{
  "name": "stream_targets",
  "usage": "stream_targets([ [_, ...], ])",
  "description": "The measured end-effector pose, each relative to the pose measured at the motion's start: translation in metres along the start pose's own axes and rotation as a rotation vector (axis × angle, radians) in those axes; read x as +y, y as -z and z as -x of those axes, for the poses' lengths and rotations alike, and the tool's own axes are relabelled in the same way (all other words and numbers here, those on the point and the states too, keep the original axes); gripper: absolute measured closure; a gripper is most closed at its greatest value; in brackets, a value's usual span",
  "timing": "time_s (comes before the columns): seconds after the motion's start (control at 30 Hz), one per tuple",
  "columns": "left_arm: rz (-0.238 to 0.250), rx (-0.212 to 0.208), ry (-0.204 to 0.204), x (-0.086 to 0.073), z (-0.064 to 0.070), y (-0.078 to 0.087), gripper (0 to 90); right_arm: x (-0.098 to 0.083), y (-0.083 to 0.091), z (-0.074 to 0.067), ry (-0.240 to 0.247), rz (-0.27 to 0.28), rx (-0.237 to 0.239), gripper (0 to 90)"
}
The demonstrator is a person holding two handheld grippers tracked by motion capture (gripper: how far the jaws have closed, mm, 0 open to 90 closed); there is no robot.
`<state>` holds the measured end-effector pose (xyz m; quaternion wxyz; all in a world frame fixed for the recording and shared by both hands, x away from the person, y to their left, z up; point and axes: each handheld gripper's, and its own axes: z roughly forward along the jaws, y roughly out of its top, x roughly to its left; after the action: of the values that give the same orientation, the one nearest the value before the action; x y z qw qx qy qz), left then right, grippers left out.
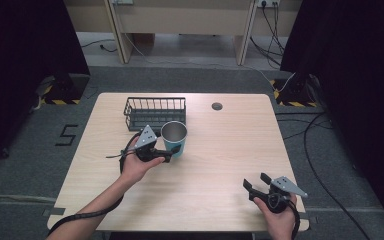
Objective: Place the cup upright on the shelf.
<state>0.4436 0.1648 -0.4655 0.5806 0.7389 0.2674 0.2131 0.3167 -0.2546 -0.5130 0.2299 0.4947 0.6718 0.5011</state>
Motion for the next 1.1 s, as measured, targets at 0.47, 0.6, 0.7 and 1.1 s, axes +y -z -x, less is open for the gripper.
stream_targets([
  [0.47,0.025,0.031,0.007,0.011,-0.012,0.007,15.5,0.0,0.0,0.0,-0.001,0.001,-0.001,22.8],
  [0.6,0.037,0.035,0.009,0.014,-0.015,0.009,15.5,0.0,0.0,0.0,-0.001,0.001,-0.001,22.8],
  [0.7,0.042,0.04,0.006,0.017,-0.018,0.01,15.5,0.0,0.0,0.0,-0.002,0.0,-0.001,22.8],
  [1.1,0.058,0.07,0.007,0.028,-0.03,0.017,15.5,0.0,0.0,0.0,-0.003,0.001,-0.001,22.8],
])
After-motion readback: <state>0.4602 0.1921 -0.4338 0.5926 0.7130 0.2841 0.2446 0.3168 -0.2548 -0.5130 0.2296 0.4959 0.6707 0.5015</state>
